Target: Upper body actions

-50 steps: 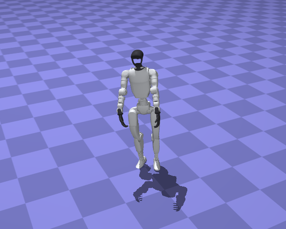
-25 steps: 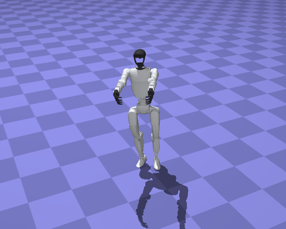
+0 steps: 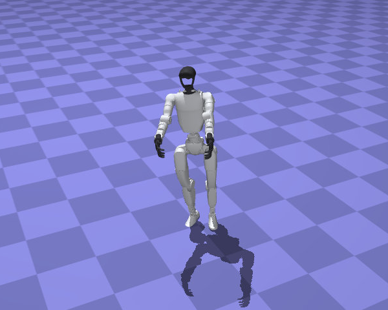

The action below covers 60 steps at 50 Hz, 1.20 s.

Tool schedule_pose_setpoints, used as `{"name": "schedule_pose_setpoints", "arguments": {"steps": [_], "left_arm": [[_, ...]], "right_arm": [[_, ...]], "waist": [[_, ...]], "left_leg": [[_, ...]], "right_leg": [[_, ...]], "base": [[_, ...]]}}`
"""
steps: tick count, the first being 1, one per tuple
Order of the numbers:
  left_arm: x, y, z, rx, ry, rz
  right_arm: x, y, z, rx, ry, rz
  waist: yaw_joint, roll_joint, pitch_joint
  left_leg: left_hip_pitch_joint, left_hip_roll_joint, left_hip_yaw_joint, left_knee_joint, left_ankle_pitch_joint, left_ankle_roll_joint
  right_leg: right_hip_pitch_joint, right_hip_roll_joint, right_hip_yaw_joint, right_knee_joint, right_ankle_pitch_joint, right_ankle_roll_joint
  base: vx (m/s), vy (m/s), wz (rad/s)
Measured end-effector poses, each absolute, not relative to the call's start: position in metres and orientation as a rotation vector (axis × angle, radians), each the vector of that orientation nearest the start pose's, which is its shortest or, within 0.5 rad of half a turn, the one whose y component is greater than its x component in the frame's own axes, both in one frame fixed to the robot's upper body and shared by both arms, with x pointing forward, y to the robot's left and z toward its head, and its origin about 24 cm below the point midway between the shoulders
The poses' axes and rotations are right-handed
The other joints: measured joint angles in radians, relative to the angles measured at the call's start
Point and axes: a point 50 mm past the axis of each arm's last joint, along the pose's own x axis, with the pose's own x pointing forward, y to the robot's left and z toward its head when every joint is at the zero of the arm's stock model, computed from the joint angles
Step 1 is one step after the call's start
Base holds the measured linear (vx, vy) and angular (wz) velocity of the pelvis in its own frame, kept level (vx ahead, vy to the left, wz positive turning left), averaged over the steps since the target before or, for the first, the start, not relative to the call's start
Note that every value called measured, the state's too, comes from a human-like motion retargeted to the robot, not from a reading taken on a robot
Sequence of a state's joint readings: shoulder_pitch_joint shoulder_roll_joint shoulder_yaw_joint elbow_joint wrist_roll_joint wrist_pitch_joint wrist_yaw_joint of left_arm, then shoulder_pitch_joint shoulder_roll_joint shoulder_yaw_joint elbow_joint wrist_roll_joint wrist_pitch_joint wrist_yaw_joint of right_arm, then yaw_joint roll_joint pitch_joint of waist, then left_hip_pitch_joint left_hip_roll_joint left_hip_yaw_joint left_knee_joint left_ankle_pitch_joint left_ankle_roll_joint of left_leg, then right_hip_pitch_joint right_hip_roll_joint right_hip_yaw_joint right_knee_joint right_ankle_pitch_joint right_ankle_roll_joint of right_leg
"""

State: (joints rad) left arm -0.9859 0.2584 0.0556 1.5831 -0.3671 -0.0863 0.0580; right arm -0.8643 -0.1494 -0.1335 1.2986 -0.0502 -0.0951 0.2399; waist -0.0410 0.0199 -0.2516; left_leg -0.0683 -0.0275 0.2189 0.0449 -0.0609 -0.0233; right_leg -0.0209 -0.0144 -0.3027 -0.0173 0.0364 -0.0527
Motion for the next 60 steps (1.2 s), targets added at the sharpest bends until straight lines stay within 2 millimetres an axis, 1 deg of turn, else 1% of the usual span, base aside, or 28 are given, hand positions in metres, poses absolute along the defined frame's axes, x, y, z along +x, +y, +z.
{"name": "schedule_pose_setpoints", "arguments": {"steps": [2,5,7,10,13,15,17,20,23,26,30,33,36,38,40,43,46,49,52,60], "left_arm": [[0.336,0.213,-0.016,-0.152,0.655,0.255],[0.273,0.219,-0.077,-0.199,0.928,0.233],[0.229,0.22,-0.107,-0.207,1.075,0.244],[0.166,0.216,-0.14,-0.218,1.256,0.267],[0.113,0.205,-0.161,-0.232,1.372,0.31],[0.084,0.197,-0.169,-0.232,1.423,0.357],[0.06,0.193,-0.173,-0.227,1.482,0.377],[0.028,0.187,-0.177,-0.21,1.58,0.344],[0.002,0.179,-0.178,-0.203,1.663,0.293],[-0.019,0.169,-0.178,-0.223,1.726,0.237],[-0.041,0.16,-0.177,-0.243,1.787,0.196],[-0.049,0.153,-0.176,-0.247,1.815,0.193],[-0.052,0.145,-0.176,-0.265,1.834,0.168],[-0.051,0.141,-0.176,-0.271,1.838,0.125],[-0.046,0.138,-0.177,-0.262,1.829,0.07],[-0.042,0.141,-0.177,-0.168,1.835,0.027],[-0.036,0.148,-0.178,-0.054,1.828,-0.001],[-0.031,0.153,-0.179,-0.002,1.809,-0.029],[-0.031,0.154,-0.179,-0.013,1.81,-0.035],[-0.035,0.15,-0.178,-0.101,1.829,-0.013]], "right_arm": [[0.347,-0.152,-0.008,-0.11,0.493,0.272],[0.293,-0.159,-0.068,-0.144,0.733,0.319],[0.248,-0.169,-0.104,-0.165,0.91,0.312],[0.174,-0.188,-0.145,-0.161,1.176,0.21],[0.104,-0.204,-0.166,-0.112,1.4,0.038],[0.067,-0.21,-0.172,-0.108,1.49,-0.069],[0.041,-0.215,-0.174,-0.16,1.536,-0.123],[0.013,-0.22,-0.175,-0.297,1.586,-0.087],[-0.004,-0.224,-0.174,-0.428,1.603,0.043],[-0.017,-0.225,-0.174,-0.491,1.624,0.146],[-0.028,-0.223,-0.174,-0.482,1.67,0.238],[-0.029,-0.217,-0.175,-0.429,1.699,0.283],[-0.028,-0.209,-0.176,-0.363,1.74,0.298],[-0.026,-0.205,-0.177,-0.345,1.765,0.315],[-0.021,-0.205,-0.177,-0.388,1.768,0.345],[-0.016,-0.209,-0.177,-0.513,1.747,0.399],[-0.011,-0.21,-0.177,-0.584,1.727,0.467],[-0.009,-0.211,-0.177,-0.614,1.719,0.512],[-0.009,-0.211,-0.177,-0.623,1.718,0.519],[-0.014,-0.21,-0.176,-0.593,1.734,0.501]], "waist": [[-0.004,0.001,0.014],[-0.015,-0.001,0.04],[-0.019,-0.004,0.057],[-0.013,-0.009,0.082],[0.0,-0.01,0.111],[0.007,-0.009,0.135],[0.008,-0.007,0.16],[-0.001,-0.004,0.192],[-0.014,-0.001,0.213],[-0.02,0.001,0.222],[-0.02,0.002,0.228],[-0.018,0.0,0.239],[0.003,-0.01,0.249],[-0.007,-0.012,0.253],[-0.055,-0.005,0.256],[-0.099,-0.007,0.257],[-0.109,-0.011,0.259],[-0.115,-0.014,0.254],[-0.119,-0.014,0.248],[-0.119,-0.014,0.23]], "left_leg": [[0.007,-0.001,0.0,0.001,-0.001,0.001],[0.017,-0.002,-0.007,0.003,-0.001,0.001],[0.017,-0.003,-0.011,0.002,0.0,0.0],[0.018,-0.004,-0.013,0.0,0.001,-0.001],[0.019,-0.004,-0.013,0.0,0.003,-0.003],[0.021,-0.005,-0.014,0.0,0.005,-0.003],[0.023,-0.006,-0.015,0.001,0.007,-0.003],[0.024,-0.008,-0.019,0.001,0.011,-0.003],[0.022,-0.009,-0.023,0.002,0.015,-0.003],[0.019,-0.008,-0.021,0.0,0.017,-0.004],[0.014,-0.004,-0.012,-0.001,0.019,-0.004],[0.016,-0.002,-0.007,-0.002,0.02,-0.004],[0.023,-0.007,0.017,-0.005,0.018,-0.002],[0.026,-0.012,0.006,-0.007,0.019,0.001],[0.032,-0.029,-0.043,-0.016,0.022,0.016],[0.027,-0.036,-0.09,-0.014,0.031,0.015],[0.021,-0.036,-0.105,-0.01,0.039,0.013],[0.016,-0.036,-0.118,-0.006,0.039,0.009],[0.014,-0.037,-0.125,-0.006,0.039,0.009],[0.029,-0.045,-0.118,-0.017,0.027,0.013]], "right_leg": [[0.008,0.001,0.0,0.0,-0.001,-0.001],[0.022,0.001,-0.005,0.0,-0.004,-0.002],[0.024,0.0,-0.007,-0.001,-0.004,-0.001],[0.024,-0.004,-0.008,-0.002,-0.002,0.0],[0.023,-0.008,-0.008,-0.001,0.001,0.002],[0.026,-0.011,-0.008,-0.001,0.002,0.002],[0.029,-0.013,-0.009,-0.002,0.004,0.003],[0.034,-0.016,-0.012,-0.004,0.006,0.004],[0.034,-0.018,-0.016,-0.005,0.009,0.004],[0.029,-0.019,-0.014,-0.004,0.012,0.005],[0.018,-0.019,-0.007,-0.003,0.018,0.006],[0.016,-0.019,-0.004,-0.003,0.021,0.006],[0.021,0.004,0.015,-0.009,0.018,-0.019],[0.024,0.009,0.002,-0.011,0.018,-0.024],[0.031,0.006,-0.047,-0.016,0.018,-0.019],[0.036,-0.005,-0.094,-0.018,0.021,-0.014],[0.041,-0.011,-0.109,-0.022,0.024,-0.011],[0.045,-0.017,-0.12,-0.024,0.023,-0.006],[0.046,-0.018,-0.126,-0.025,0.021,-0.005],[0.05,-0.007,-0.121,-0.029,0.009,-0.012]], "base": [[0.0,0.0,0.0],[0.0,0.0,0.0],[0.0,0.0,0.0],[0.03,0.07,0.05],[0.04,0.1,0.01],[0.05,0.13,0.01],[0.02,0.12,0.03],[0.0,0.09,0.06],[-0.02,0.04,0.04],[0.0,0.0,0.0],[0.0,0.0,0.0],[0.0,0.0,0.0],[-0.03,0.01,-0.31],[-0.01,0.0,0.29],[-0.03,-0.01,1.1],[-0.01,0.0,0.82],[0.0,0.0,0.23],[0.0,-0.01,0.14],[0.0,0.0,0.0],[0.0,0.0,0.0]]}}
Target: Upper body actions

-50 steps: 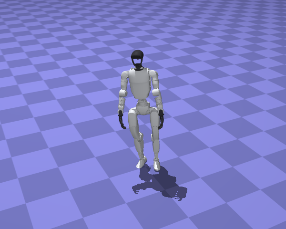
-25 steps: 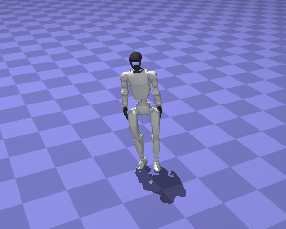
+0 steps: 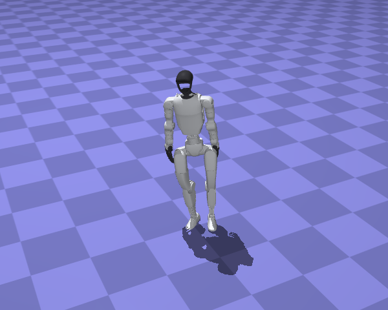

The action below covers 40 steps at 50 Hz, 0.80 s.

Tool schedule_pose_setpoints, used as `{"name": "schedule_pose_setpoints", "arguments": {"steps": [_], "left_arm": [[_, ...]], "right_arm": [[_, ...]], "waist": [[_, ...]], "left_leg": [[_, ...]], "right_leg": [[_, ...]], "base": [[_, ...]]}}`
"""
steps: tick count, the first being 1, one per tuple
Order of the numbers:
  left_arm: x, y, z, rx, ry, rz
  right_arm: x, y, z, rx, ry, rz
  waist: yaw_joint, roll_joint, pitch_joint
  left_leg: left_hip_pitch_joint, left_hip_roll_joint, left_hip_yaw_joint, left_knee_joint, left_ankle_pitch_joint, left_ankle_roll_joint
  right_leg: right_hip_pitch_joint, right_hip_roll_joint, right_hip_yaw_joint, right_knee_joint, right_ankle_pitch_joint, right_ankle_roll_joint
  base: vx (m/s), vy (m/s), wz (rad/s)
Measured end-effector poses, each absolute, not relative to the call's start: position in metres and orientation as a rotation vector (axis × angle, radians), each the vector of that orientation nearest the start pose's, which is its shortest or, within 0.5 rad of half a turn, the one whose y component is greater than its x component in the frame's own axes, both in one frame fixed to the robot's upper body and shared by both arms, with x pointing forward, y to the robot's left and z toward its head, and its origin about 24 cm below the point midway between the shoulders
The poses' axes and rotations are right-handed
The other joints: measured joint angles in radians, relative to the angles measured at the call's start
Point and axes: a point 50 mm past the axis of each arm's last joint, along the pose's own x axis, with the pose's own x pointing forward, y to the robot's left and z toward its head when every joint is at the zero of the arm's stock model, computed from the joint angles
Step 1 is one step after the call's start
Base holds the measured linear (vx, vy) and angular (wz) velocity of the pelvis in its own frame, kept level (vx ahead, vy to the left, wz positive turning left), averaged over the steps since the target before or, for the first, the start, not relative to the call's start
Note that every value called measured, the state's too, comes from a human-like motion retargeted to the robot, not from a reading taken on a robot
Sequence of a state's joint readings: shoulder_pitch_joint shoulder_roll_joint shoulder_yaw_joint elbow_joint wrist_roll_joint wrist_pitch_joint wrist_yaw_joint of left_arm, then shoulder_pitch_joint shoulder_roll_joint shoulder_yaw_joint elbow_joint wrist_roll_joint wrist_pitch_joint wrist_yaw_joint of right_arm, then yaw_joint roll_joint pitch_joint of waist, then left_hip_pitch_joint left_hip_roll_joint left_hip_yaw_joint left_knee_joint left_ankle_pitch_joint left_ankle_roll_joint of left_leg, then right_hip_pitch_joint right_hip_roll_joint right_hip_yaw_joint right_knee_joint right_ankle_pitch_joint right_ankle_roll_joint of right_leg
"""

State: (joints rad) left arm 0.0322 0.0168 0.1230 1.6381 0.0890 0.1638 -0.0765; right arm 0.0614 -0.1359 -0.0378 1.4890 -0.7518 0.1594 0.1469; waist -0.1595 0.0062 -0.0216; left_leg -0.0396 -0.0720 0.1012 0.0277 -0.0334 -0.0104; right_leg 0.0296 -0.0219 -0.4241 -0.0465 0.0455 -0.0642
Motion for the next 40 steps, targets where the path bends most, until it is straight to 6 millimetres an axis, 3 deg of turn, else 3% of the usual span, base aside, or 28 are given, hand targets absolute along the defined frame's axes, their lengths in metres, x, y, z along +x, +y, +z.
{"name": "schedule_pose_setpoints", "arguments": {"steps": [12,25,40], "left_arm": [[-0.033,0.149,-0.178,-0.029,1.838,-0.067],[-0.024,0.149,-0.179,0.04,1.827,-0.119],[-0.026,0.149,-0.179,0.01,1.83,-0.105]], "right_arm": [[-0.018,-0.213,-0.176,-0.534,1.762,0.459],[-0.014,-0.212,-0.176,-0.619,1.741,0.526],[-0.016,-0.212,-0.176,-0.601,1.743,0.508]], "waist": [[-0.005,0.008,-0.022],[0.011,0.012,-0.036],[-0.006,0.012,-0.034]], "left_leg": [[0.0,0.001,0.012,0.001,-0.004,0.002],[-0.014,-0.002,0.024,0.006,0.004,0.011],[-0.003,-0.006,0.003,-0.002,0.001,0.011]], "right_leg": [[-0.006,0.005,0.009,0.003,-0.001,-0.005],[-0.015,0.019,0.02,0.003,0.002,-0.018],[-0.014,0.014,0.002,0.004,0.002,-0.014]], "base": [[0.0,0.0,0.0],[0.0,0.0,-0.02],[0.0,0.0,0.0]]}}
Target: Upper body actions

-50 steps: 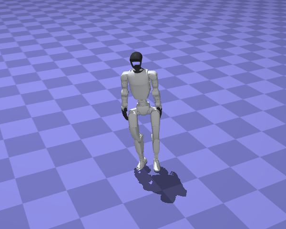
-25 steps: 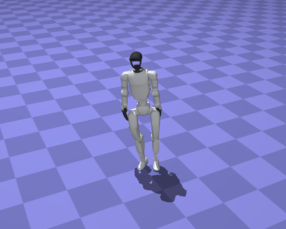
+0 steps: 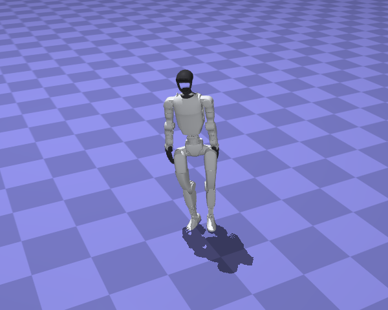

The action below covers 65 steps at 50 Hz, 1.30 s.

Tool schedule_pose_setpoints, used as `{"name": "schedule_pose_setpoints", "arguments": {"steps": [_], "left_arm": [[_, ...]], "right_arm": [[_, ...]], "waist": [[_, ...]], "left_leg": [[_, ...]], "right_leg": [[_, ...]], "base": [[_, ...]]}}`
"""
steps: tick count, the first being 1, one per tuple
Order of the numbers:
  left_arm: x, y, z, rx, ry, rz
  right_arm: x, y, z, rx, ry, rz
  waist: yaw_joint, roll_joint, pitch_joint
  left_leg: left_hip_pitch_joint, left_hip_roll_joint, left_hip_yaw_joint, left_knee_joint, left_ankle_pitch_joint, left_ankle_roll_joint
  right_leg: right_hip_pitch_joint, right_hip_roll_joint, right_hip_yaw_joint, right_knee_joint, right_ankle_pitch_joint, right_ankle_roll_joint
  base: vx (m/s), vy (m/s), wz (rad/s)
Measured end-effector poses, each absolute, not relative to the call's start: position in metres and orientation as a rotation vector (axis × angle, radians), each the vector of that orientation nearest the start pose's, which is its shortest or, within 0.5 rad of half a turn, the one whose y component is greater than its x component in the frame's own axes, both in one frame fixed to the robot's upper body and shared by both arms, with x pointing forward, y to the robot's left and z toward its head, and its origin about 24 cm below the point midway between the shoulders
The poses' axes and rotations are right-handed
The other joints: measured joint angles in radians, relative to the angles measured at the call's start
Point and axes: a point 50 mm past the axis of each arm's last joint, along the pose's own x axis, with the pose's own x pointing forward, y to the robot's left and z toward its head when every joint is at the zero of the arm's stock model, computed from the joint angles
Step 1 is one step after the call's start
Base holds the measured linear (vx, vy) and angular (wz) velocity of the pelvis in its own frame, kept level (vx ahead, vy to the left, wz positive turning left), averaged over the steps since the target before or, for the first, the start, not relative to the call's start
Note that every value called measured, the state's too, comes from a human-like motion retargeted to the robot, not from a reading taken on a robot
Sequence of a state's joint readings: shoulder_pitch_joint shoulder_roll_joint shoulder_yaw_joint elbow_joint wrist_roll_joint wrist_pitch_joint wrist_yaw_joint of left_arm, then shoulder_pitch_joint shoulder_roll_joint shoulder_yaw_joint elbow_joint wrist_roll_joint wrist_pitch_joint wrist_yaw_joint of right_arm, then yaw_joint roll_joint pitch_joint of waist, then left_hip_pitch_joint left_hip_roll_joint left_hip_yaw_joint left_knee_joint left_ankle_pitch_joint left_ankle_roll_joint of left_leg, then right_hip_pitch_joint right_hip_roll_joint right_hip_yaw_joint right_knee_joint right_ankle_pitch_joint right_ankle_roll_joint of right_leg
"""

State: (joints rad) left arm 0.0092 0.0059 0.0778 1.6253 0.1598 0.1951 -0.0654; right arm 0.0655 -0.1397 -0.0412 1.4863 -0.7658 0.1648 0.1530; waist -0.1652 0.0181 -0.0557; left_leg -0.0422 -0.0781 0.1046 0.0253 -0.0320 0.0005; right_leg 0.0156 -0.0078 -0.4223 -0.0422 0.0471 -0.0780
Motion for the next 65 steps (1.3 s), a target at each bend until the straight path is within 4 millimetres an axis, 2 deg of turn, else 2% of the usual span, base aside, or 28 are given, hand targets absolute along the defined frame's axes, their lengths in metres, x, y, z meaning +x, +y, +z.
{"name": "schedule_pose_setpoints", "arguments": {"steps": [4,7,9,11,14,18,20,23,27,30,33,36,40,44,47,52,55,58,61,65], "left_arm": [[-0.024,0.149,-0.179,0.01,1.826,-0.101],[-0.021,0.148,-0.179,0.004,1.824,-0.095],[-0.021,0.148,-0.179,0.0,1.825,-0.092],[-0.022,0.147,-0.179,-0.006,1.826,-0.087],[-0.024,0.147,-0.179,-0.019,1.832,-0.079],[-0.026,0.147,-0.178,-0.037,1.841,-0.069],[-0.026,0.147,-0.178,-0.039,1.845,-0.068],[-0.026,0.148,-0.178,-0.023,1.845,-0.076],[-0.028,0.15,-0.178,-0.005,1.851,-0.085],[-0.03,0.151,-0.178,-0.01,1.857,-0.086],[-0.029,0.15,-0.178,-0.022,1.857,-0.077],[-0.028,0.152,-0.178,-0.023,1.855,-0.063],[-0.03,0.154,-0.178,-0.027,1.859,-0.048],[-0.028,0.153,-0.178,-0.036,1.857,-0.034],[-0.027,0.152,-0.178,-0.045,1.851,-0.023],[-0.025,0.149,-0.178,-0.05,1.843,-0.016],[-0.024,0.15,-0.178,-0.041,1.842,-0.024],[-0.026,0.149,-0.178,-0.039,1.847,-0.034],[-0.026,0.149,-0.178,-0.037,1.85,-0.046],[-0.027,0.148,-0.178,-0.026,1.852,-0.066]], "right_arm": [[-0.011,-0.212,-0.177,-0.61,1.701,0.496],[0.006,-0.205,-0.179,-0.619,1.557,0.426],[0.03,-0.198,-0.177,-0.591,1.397,0.333],[0.062,-0.193,-0.17,-0.555,1.198,0.239],[0.119,-0.187,-0.145,-0.504,0.866,0.111],[0.193,-0.182,-0.084,-0.438,0.422,-0.01],[0.223,-0.178,-0.044,-0.392,0.21,-0.047],[0.26,-0.176,0.027,-0.325,-0.127,-0.088],[0.284,-0.176,0.128,-0.312,-0.591,-0.147],[0.292,-0.176,0.19,-0.324,-0.85,-0.232],[0.305,-0.175,0.232,-0.336,-0.937,-0.279],[0.321,-0.174,0.255,-0.35,-0.902,-0.249],[0.331,-0.181,0.269,-0.371,-0.851,-0.24],[0.321,-0.187,0.276,-0.357,-0.908,-0.269],[0.299,-0.187,0.277,-0.301,-0.996,-0.277],[0.247,-0.188,0.273,-0.305,-1.211,-0.282],[0.221,-0.189,0.26,-0.355,-1.296,-0.356],[0.208,-0.189,0.241,-0.44,-1.304,-0.406],[0.205,-0.186,0.214,-0.523,-1.191,-0.378],[0.208,-0.181,0.173,-0.611,-0.962,-0.24]], "waist": [[0.01,0.001,0.004],[0.067,0.002,0.003],[0.061,0.002,0.003],[0.058,0.002,-0.001],[0.05,0.002,-0.006],[0.045,0.003,-0.014],[0.05,0.003,-0.018],[0.063,0.0,-0.027],[0.073,-0.001,-0.044],[0.075,-0.003,-0.051],[0.083,-0.006,-0.058],[0.097,-0.013,-0.066],[0.108,-0.024,-0.076],[0.101,-0.03,-0.077],[0.084,-0.029,-0.073],[0.072,-0.027,-0.065],[0.08,-0.026,-0.063],[0.082,-0.022,-0.061],[0.077,-0.013,-0.058],[0.067,-0.004,-0.052]], "left_leg": [[0.0,0.007,0.012,0.002,-0.001,-0.002],[0.0,0.024,0.071,0.003,-0.01,-0.006],[-0.003,0.021,0.065,0.004,-0.009,-0.005],[-0.005,0.023,0.066,0.004,-0.009,-0.006],[-0.006,0.026,0.069,0.004,-0.01,-0.008],[-0.005,0.03,0.08,0.003,-0.012,-0.008],[-0.006,0.032,0.089,0.003,-0.013,-0.007],[-0.008,0.036,0.104,0.004,-0.013,-0.007],[-0.012,0.039,0.12,0.006,-0.014,-0.008],[-0.013,0.039,0.126,0.006,-0.014,-0.007],[-0.013,0.035,0.132,0.005,-0.013,-0.004],[-0.015,0.033,0.134,0.006,-0.013,-0.002],[-0.014,0.031,0.122,0.005,-0.013,-0.003],[-0.013,0.03,0.101,0.004,-0.014,-0.005],[-0.015,0.029,0.083,0.005,-0.015,-0.006],[-0.019,0.031,0.074,0.006,-0.017,-0.012],[-0.023,0.035,0.085,0.007,-0.017,-0.014],[-0.027,0.039,0.098,0.01,-0.016,-0.015],[-0.032,0.043,0.109,0.012,-0.015,-0.014],[-0.034,0.047,0.121,0.014,-0.014,-0.013]], "right_leg": [[-0.004,-0.008,0.015,0.007,0.003,0.009],[-0.013,-0.013,0.078,0.017,0.002,0.023],[-0.013,-0.011,0.072,0.016,0.001,0.02],[-0.016,-0.011,0.073,0.017,0.001,0.021],[-0.02,-0.011,0.075,0.018,0.001,0.021],[-0.026,-0.009,0.085,0.02,0.003,0.022],[-0.029,-0.007,0.093,0.021,0.004,0.021],[-0.033,-0.004,0.106,0.023,0.005,0.02],[-0.039,-0.002,0.122,0.024,0.007,0.02],[-0.04,-0.002,0.128,0.025,0.007,0.02],[-0.04,-0.003,0.134,0.025,0.007,0.019],[-0.039,-0.003,0.137,0.025,0.006,0.02],[-0.035,-0.004,0.129,0.025,0.001,0.021],[-0.029,-0.006,0.111,0.023,-0.005,0.022],[-0.027,-0.007,0.095,0.022,-0.009,0.023],[-0.029,-0.009,0.087,0.021,-0.011,0.025],[-0.033,-0.008,0.097,0.02,-0.009,0.024],[-0.036,-0.006,0.108,0.02,-0.007,0.023],[-0.038,-0.002,0.117,0.02,-0.006,0.022],[-0.038,0.002,0.128,0.02,-0.004,0.022]], "base": [[-0.01,-0.01,-0.26],[0.01,-0.01,-0.86],[0.0,0.0,0.0],[0.0,0.0,0.0],[0.0,0.0,0.0],[0.0,0.0,-0.05],[0.02,-0.02,-0.23],[0.03,-0.02,-0.24],[0.01,-0.02,-0.16],[0.0,0.0,0.0],[0.0,0.0,0.0],[0.01,-0.06,-0.03],[0.02,-0.05,0.15],[0.02,-0.02,0.27],[0.01,0.02,0.3],[0.0,0.02,0.09],[0.01,0.02,-0.14],[0.02,0.02,-0.22],[0.02,0.01,-0.19],[0.0,0.0,0.0]]}}
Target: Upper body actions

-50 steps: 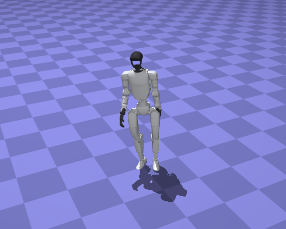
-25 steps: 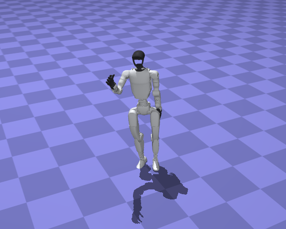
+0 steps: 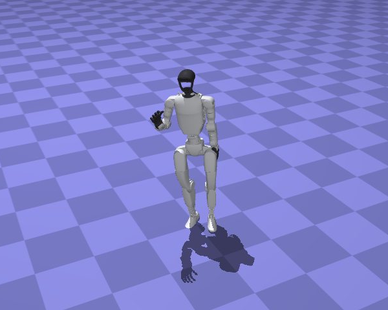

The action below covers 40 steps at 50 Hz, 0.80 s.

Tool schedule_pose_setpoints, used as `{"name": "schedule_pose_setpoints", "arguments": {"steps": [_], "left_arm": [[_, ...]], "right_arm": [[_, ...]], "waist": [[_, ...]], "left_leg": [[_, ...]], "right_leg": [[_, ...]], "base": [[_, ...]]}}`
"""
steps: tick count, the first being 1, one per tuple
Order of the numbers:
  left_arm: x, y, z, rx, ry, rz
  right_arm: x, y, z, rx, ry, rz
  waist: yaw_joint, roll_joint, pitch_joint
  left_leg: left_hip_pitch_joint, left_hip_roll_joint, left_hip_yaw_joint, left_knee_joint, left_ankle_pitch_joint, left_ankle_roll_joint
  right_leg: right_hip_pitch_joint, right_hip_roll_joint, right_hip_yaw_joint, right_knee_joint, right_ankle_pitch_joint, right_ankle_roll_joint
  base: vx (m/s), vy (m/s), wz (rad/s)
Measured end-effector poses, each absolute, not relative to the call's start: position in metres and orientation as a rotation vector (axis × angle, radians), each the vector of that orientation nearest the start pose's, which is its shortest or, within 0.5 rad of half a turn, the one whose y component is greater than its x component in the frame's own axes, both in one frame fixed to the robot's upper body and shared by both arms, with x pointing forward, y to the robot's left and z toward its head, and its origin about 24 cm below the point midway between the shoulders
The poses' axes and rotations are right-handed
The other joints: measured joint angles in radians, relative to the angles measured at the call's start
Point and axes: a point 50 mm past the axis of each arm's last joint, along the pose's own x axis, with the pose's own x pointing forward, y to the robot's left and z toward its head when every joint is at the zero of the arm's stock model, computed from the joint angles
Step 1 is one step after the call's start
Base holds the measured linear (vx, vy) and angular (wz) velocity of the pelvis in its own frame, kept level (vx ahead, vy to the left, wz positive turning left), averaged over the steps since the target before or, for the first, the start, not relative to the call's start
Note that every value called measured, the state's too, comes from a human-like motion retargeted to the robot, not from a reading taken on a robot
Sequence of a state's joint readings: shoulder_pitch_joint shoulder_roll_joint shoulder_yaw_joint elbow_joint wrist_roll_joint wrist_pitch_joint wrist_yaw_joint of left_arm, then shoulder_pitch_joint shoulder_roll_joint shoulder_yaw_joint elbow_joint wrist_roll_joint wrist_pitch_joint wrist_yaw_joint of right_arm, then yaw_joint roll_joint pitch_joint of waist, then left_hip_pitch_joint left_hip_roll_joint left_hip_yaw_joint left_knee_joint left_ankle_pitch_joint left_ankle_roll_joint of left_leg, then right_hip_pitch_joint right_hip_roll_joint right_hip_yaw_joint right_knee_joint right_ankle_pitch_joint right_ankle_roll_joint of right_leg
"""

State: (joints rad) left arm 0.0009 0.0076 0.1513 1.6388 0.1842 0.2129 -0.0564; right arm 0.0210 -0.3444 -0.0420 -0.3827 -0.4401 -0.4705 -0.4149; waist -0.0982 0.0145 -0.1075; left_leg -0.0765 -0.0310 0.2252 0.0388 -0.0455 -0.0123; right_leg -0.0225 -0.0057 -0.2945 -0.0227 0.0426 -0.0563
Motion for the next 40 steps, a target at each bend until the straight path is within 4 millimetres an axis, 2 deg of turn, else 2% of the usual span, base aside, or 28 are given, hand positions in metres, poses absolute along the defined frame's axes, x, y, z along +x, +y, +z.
{"name": "schedule_pose_setpoints", "arguments": {"steps": [3,7,8,10,13,17,20,25,27,30,33,36,38,40], "left_arm": [[-0.027,0.147,-0.178,-0.019,1.854,-0.08],[-0.026,0.146,-0.178,-0.021,1.85,-0.087],[-0.026,0.146,-0.178,-0.021,1.848,-0.089],[-0.024,0.146,-0.178,-0.017,1.841,-0.096],[-0.021,0.146,-0.179,-0.015,1.832,-0.095],[-0.017,0.144,-0.179,-0.025,1.819,-0.09],[-0.014,0.143,-0.179,-0.019,1.804,-0.096],[-0.011,0.144,-0.18,0.02,1.788,-0.116],[-0.013,0.144,-0.18,0.024,1.791,-0.115],[-0.017,0.145,-0.18,0.014,1.802,-0.103],[-0.02,0.146,-0.179,-0.008,1.816,-0.083],[-0.023,0.149,-0.178,-0.015,1.836,-0.072],[-0.022,0.151,-0.178,-0.014,1.843,-0.07],[-0.02,0.152,-0.178,-0.012,1.842,-0.065]], "right_arm": [[0.218,-0.176,0.135,-0.866,-0.679,0.0],[0.23,-0.181,0.086,-1.208,-0.111,0.44],[0.23,-0.184,0.078,-1.254,0.009,0.506],[0.23,-0.188,0.072,-1.303,0.131,0.562],[0.234,-0.181,0.088,-1.261,-0.038,0.469],[0.238,-0.173,0.117,-1.063,-0.34,0.268],[0.239,-0.165,0.143,-0.799,-0.571,0.144],[0.23,-0.154,0.192,-0.249,-0.962,0.015],[0.229,-0.149,0.208,-0.153,-1.049,-0.018],[0.237,-0.133,0.226,-0.222,-1.097,0.022],[0.26,-0.107,0.232,-0.492,-1.007,0.226],[0.284,-0.085,0.222,-0.775,-0.859,0.42],[0.298,-0.079,0.215,-0.891,-0.77,0.453],[0.305,-0.078,0.212,-0.943,-0.741,0.448]], "waist": [[-0.005,0.005,0.005],[-0.013,0.014,0.008],[-0.017,0.016,0.008],[-0.037,0.019,0.008],[-0.043,0.018,0.008],[-0.03,0.017,0.002],[-0.014,0.016,-0.001],[0.006,0.008,-0.008],[0.007,0.005,-0.014],[-0.001,0.0,-0.023],[-0.012,-0.003,-0.025],[-0.017,-0.009,-0.024],[-0.013,-0.014,-0.021],[-0.003,-0.019,-0.017]], "left_leg": [[0.005,0.001,0.003,-0.002,-0.001,0.0],[0.012,0.005,0.01,-0.004,-0.004,-0.001],[0.014,0.006,0.01,-0.004,-0.005,-0.001],[0.016,0.005,-0.003,-0.004,-0.008,-0.006],[0.015,0.003,-0.013,-0.003,-0.007,-0.007],[0.009,-0.002,-0.019,-0.003,-0.004,-0.005],[0.004,-0.003,-0.017,-0.002,-0.001,-0.003],[0.002,-0.01,-0.031,-0.003,0.002,-0.001],[0.004,-0.014,-0.044,-0.005,0.002,-0.001],[0.009,-0.019,-0.067,-0.007,0.0,-0.003],[0.014,-0.021,-0.081,-0.008,0.0,-0.004],[0.019,-0.022,-0.089,-0.008,0.001,-0.006],[0.021,-0.022,-0.09,-0.009,0.002,-0.006],[0.022,-0.022,-0.088,-0.009,0.004,-0.005]], "right_leg": [[0.002,0.001,0.002,0.0,0.001,0.0],[-0.001,0.004,0.005,0.002,0.004,0.0],[-0.001,0.004,0.005,0.002,0.004,0.0],[-0.002,0.0,-0.009,0.001,0.004,0.001],[-0.001,-0.004,-0.02,0.0,0.004,0.002],[-0.001,-0.006,-0.025,-0.001,0.003,0.002],[0.0,-0.006,-0.022,-0.002,0.002,0.003],[0.005,-0.01,-0.032,-0.003,-0.001,0.003],[0.007,-0.012,-0.043,-0.004,-0.003,0.004],[0.011,-0.018,-0.064,-0.004,-0.006,0.005],[0.016,-0.021,-0.076,-0.004,-0.007,0.006],[0.021,-0.023,-0.082,-0.003,-0.007,0.007],[0.023,-0.024,-0.083,-0.002,-0.007,0.007],[0.025,-0.023,-0.081,-0.001,-0.008,0.007]], "base": [[0.0,0.0,0.0],[0.0,0.0,0.0],[0.0,0.0,0.0],[-0.02,0.01,0.24],[0.0,0.0,0.09],[0.0,0.0,0.0],[0.0,0.0,0.0],[0.0,0.0,0.09],[-0.01,-0.01,0.33],[-0.03,-0.02,0.38],[-0.04,-0.03,0.24],[-0.05,-0.04,0.12],[-0.03,-0.02,0.05],[0.0,0.0,0.0]]}}
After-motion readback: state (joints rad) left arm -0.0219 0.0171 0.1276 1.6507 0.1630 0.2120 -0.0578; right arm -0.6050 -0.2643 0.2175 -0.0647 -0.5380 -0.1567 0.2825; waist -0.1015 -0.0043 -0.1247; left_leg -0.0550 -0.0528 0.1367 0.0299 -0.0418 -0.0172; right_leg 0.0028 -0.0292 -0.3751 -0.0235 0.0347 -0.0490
